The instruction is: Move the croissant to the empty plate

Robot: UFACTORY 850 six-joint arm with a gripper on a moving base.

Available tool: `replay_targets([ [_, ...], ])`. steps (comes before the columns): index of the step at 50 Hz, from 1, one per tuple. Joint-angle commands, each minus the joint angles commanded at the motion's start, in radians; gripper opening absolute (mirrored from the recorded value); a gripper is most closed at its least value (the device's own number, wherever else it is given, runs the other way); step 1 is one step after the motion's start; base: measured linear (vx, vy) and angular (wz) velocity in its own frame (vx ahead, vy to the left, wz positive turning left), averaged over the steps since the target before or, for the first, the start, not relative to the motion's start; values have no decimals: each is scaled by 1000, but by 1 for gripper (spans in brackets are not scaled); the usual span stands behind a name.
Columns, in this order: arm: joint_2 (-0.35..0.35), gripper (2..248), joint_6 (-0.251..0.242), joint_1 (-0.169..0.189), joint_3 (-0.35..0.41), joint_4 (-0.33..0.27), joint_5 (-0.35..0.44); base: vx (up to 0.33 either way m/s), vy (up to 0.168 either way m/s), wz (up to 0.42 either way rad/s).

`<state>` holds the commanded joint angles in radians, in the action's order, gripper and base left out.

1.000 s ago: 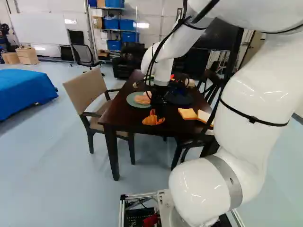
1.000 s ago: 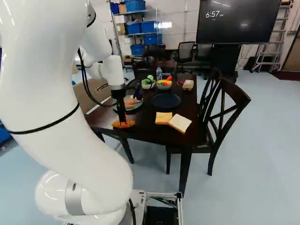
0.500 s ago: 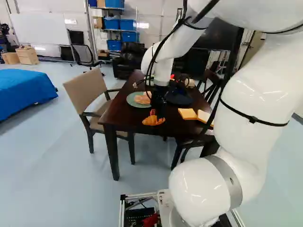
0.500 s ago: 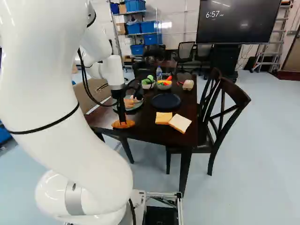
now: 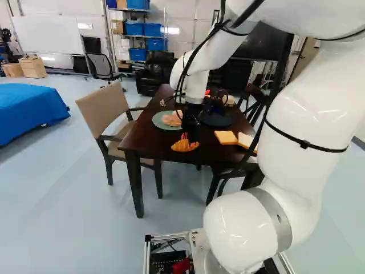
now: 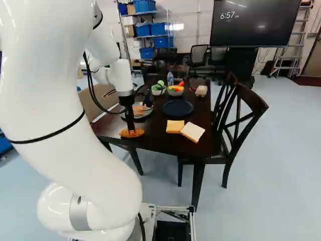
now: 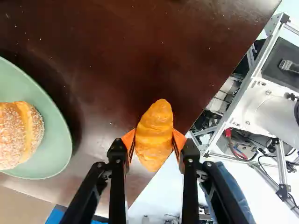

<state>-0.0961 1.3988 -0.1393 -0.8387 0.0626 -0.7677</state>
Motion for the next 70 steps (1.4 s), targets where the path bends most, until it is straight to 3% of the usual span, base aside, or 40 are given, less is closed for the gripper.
replay_targets([
  [17, 23, 123, 0, 2, -3, 0, 0, 0, 0, 0],
  [39, 22, 123, 0, 19, -87, -14, 0, 0, 0, 0],
  [61, 21, 123, 0, 80, -164, -45, 0, 0, 0, 0],
  [70, -11, 123, 0, 110, -199, -76, 0, 0, 0, 0],
])
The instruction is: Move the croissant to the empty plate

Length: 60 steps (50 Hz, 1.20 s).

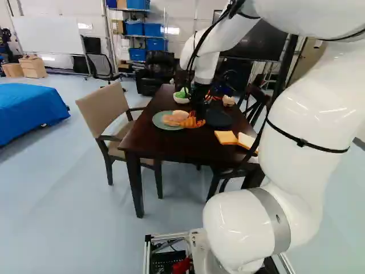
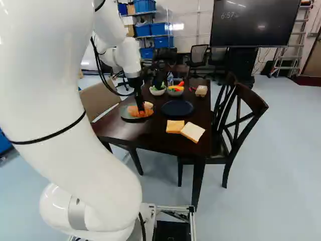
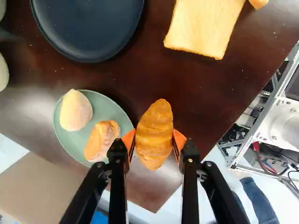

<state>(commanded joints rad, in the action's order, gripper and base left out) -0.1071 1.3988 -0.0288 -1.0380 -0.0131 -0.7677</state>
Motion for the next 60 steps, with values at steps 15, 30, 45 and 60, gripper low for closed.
replay_targets([
  [15, -56, 123, 0, 45, -64, -42, 0, 0, 0, 0],
  [30, -119, 123, 0, 80, -138, -42, 0, 0, 0, 0],
  [45, -180, 123, 0, 112, -211, -42, 0, 0, 0, 0],
  [60, -232, 123, 0, 151, -277, -42, 0, 0, 0, 0],
])
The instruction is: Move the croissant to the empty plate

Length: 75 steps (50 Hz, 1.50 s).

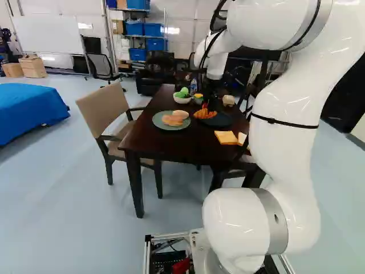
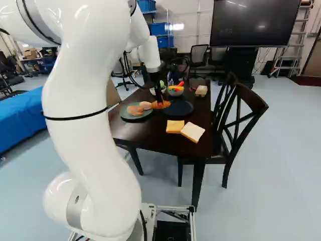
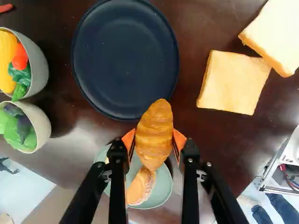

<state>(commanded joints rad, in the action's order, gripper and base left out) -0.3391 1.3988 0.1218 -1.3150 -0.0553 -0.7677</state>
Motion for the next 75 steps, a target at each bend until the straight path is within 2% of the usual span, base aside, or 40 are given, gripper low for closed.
replay_targets([
  [43, -154, 123, 0, 109, -195, 0, 0, 0, 0, 0],
  [75, -244, 123, 0, 113, -224, 0, 0, 0, 0, 0],
])
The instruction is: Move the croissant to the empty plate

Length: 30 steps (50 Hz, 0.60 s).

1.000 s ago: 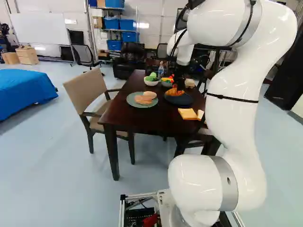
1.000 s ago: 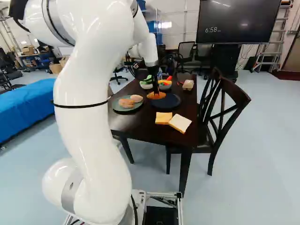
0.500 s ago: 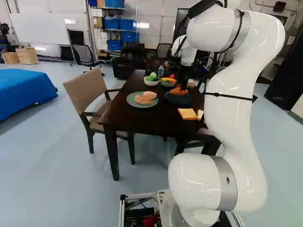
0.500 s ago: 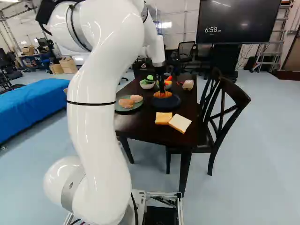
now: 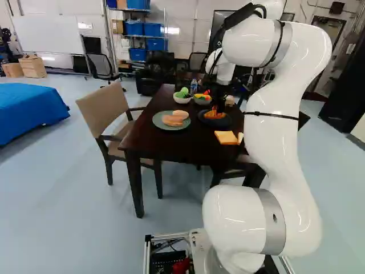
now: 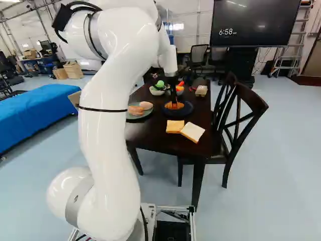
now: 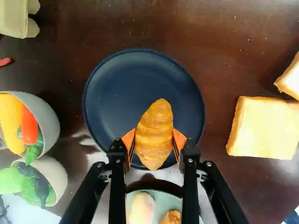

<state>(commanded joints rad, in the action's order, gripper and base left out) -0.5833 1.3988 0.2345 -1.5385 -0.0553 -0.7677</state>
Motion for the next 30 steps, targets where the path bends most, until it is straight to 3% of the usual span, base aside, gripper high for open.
replay_targets([
  [15, -5, 123, 0, 0, -1, 0, 0, 0, 0, 0],
  [16, -5, 137, 0, 0, -1, 0, 0, 0, 0, 0],
  [21, -5, 137, 0, 0, -1, 0, 0, 0, 0, 0],
  [22, -5, 168, 0, 0, -1, 0, 0, 0, 0, 0],
  [26, -5, 168, 0, 0, -1, 0, 0, 0, 0, 0],
  [27, -5, 201, 0, 0, -1, 0, 0, 0, 0, 0],
  [30, -5, 201, 0, 0, -1, 0, 0, 0, 0, 0],
])
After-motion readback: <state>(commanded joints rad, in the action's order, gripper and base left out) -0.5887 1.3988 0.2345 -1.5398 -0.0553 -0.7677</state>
